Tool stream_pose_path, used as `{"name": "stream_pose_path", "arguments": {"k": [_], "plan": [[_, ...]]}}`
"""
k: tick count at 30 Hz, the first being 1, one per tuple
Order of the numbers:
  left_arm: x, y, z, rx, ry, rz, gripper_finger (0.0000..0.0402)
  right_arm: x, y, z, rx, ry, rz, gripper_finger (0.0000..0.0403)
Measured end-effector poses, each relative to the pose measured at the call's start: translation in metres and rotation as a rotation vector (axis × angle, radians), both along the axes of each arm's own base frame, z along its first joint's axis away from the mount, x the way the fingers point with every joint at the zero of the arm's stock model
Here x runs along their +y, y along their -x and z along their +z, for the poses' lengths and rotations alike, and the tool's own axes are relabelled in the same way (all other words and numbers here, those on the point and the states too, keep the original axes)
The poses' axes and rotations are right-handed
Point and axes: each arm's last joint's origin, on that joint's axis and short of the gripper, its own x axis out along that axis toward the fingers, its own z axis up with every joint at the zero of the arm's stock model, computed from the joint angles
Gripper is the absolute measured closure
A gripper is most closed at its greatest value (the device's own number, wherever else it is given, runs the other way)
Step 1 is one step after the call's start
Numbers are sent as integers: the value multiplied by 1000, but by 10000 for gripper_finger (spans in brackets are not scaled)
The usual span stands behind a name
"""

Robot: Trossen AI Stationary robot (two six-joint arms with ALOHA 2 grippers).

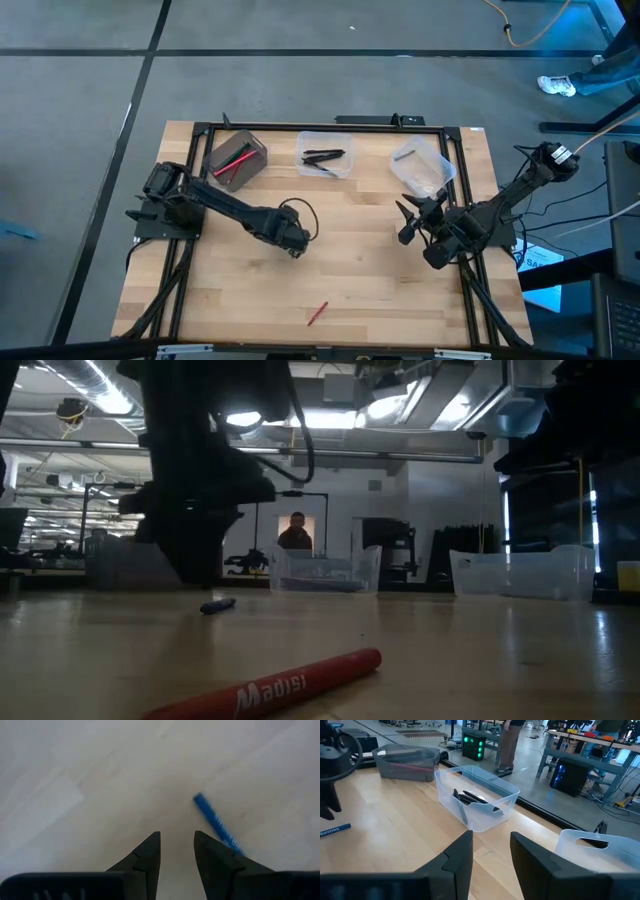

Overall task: Sort crayons/erasers/pens/pencils in bins
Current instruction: Put the blue crayon into the right transparent bin

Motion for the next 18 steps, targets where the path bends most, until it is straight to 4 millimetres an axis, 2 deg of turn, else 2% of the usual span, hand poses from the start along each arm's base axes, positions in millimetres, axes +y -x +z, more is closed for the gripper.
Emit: {"name": "stream_pose_path", "arguments": {"k": [6, 13, 18], "plan": [[-1, -11, 2, -126, -7, 24, 291, 0, 0, 0, 1, -11, 5, 268], [-1, -12, 0, -120, -24, 7, 275, 0, 0, 0, 0, -13, 6, 268], [-3, -16, -17, -90, -3, 23, 247, 1, -1, 0, -2, -18, 7, 268]]}}
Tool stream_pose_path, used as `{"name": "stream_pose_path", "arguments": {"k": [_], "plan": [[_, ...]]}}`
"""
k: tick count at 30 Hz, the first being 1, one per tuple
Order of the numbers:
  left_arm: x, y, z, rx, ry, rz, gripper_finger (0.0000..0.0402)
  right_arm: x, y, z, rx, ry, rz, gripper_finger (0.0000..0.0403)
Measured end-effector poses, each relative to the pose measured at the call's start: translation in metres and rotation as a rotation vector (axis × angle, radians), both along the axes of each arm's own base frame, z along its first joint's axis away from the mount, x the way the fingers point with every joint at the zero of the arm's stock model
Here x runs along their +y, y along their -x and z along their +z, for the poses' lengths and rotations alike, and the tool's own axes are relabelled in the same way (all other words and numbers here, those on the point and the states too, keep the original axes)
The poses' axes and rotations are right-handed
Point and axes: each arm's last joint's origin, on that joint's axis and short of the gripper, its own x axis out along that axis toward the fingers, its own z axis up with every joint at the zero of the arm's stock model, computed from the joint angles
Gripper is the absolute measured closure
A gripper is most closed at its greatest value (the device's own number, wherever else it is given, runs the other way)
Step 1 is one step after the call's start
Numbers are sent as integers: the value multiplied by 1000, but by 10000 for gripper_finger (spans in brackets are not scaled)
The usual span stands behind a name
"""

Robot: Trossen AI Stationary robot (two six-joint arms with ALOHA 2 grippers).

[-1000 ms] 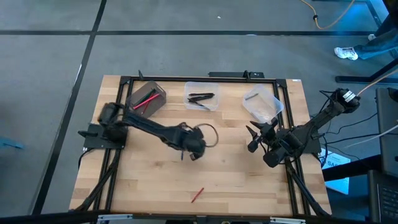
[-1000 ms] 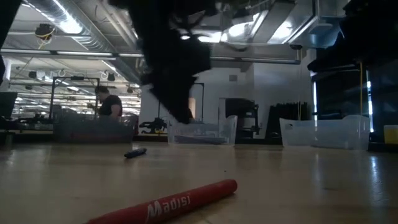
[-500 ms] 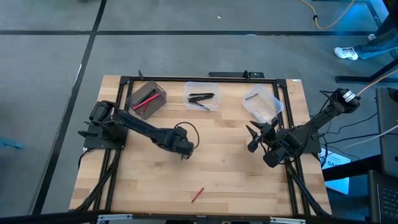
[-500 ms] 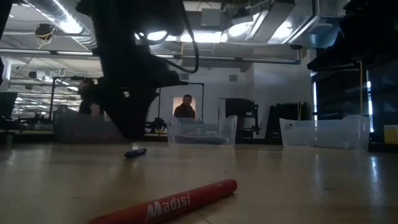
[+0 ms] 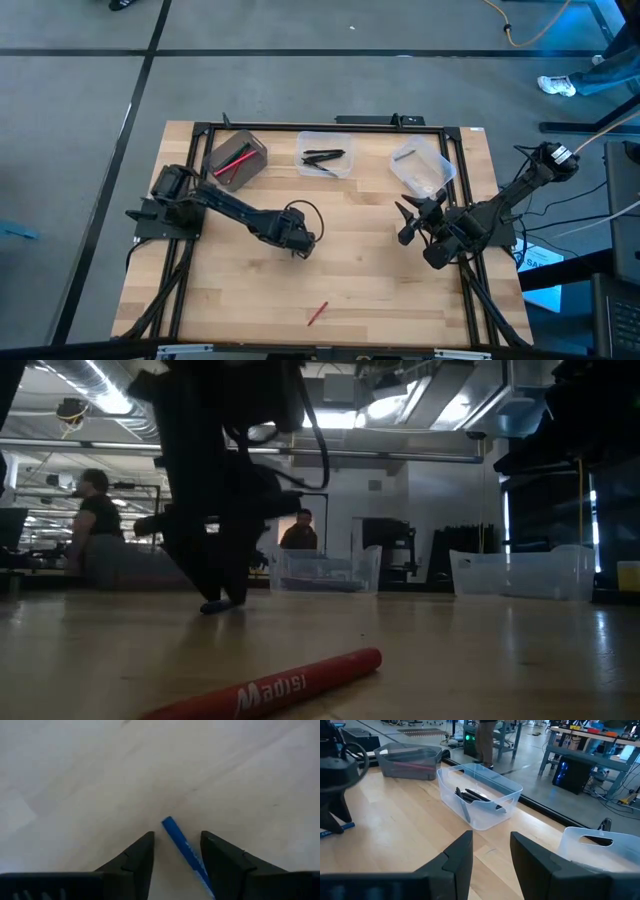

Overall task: Sort crayons/erasers/pens/pencils in bins
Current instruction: Put the blue crayon into the right transparent bin

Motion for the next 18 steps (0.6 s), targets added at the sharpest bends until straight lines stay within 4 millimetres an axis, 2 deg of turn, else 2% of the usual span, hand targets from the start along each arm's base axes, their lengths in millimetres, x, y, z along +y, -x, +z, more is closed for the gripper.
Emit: {"name": "stream_pose_path", "arguments": {"k": [4, 7, 18], "plan": [[-1, -2, -9, 25, 2, -2, 248, 0, 0, 0, -2, -6, 2, 268], [-1, -2, -10, 31, 6, -12, 263, 0, 0, 0, -2, -4, 2, 268], [2, -10, -2, 27, -16, -117, 388, 0, 0, 0, -3, 1, 0, 268]]}}
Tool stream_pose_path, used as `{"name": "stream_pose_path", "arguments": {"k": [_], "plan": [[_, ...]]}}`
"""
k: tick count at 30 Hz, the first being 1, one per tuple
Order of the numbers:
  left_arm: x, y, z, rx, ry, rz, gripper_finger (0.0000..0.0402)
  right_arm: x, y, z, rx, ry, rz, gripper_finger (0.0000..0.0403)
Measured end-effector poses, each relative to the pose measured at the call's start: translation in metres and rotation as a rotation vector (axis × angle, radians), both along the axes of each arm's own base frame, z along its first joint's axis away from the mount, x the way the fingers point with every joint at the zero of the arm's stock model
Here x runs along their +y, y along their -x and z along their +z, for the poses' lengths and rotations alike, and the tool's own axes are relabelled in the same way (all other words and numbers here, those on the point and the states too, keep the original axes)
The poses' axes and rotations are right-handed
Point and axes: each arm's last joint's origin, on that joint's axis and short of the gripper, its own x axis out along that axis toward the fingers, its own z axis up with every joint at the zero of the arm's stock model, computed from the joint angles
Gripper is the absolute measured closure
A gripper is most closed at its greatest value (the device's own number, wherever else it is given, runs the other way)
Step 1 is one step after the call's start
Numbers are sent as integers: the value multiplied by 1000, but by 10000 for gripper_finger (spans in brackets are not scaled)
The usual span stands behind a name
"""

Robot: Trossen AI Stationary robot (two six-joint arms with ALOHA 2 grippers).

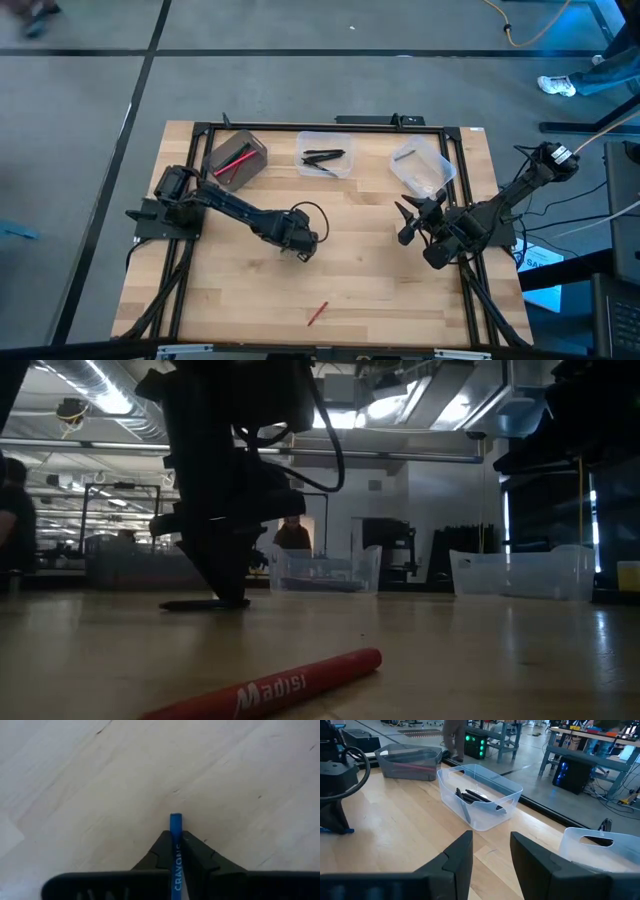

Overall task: Sort crayons/erasers/pens/pencils in bins
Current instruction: Put the blue crayon into the right transparent bin

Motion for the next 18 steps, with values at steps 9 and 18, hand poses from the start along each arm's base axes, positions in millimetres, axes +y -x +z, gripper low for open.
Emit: {"name": "stream_pose_path", "arguments": {"k": [9, 18], "plan": [[25, -34, 16, -196, -136, -186, 389, 0, -1, 2, -32, 11, -16, 268], [96, -100, 57, -542, -398, -505, 397, 20, -5, 46, -92, 77, 42, 268]]}}
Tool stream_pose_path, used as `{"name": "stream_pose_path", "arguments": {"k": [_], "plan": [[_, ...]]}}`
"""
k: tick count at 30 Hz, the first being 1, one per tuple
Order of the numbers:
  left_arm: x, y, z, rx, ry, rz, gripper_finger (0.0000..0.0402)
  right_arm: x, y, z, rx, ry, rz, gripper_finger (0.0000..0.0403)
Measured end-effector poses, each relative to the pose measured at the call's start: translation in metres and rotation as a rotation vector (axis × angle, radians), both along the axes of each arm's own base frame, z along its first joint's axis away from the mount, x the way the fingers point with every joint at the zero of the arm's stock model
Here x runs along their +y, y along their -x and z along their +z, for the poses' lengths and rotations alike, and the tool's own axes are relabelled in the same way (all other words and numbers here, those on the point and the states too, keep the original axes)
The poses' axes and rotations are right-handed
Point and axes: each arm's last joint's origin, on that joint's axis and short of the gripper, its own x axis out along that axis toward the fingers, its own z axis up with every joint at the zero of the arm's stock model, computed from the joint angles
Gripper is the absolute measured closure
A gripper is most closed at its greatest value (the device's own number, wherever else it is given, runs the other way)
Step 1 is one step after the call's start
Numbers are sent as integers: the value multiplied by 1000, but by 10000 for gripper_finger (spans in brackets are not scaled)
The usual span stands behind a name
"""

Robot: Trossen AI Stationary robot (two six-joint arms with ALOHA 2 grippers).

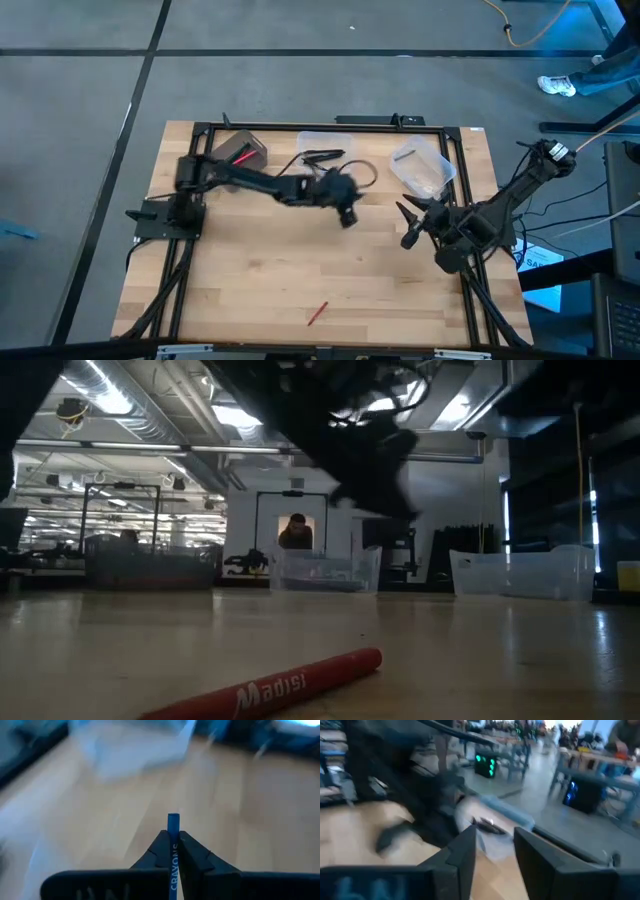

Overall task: Sort crayons/erasers/pens/pencils in bins
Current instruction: Put the blue crayon into the right transparent bin

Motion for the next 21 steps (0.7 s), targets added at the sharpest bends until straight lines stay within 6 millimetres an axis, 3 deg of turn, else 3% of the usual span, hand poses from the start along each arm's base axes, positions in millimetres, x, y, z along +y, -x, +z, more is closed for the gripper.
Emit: {"name": "stream_pose_path", "arguments": {"k": [5, 11, 15, 21], "plan": [[46, -53, 6, -173, -114, -170, 399, 19, 7, 37, -43, 116, 6, 268], [76, -112, 14, -279, -374, -268, 396, 24, 9, 50, -43, 137, 17, 268], [93, -134, 2, -304, -480, -320, 396, 20, 6, 49, -35, 143, -5, 268], [110, -151, -23, -329, -582, -379, 395, 17, 4, 49, -40, 135, -26, 268]]}}
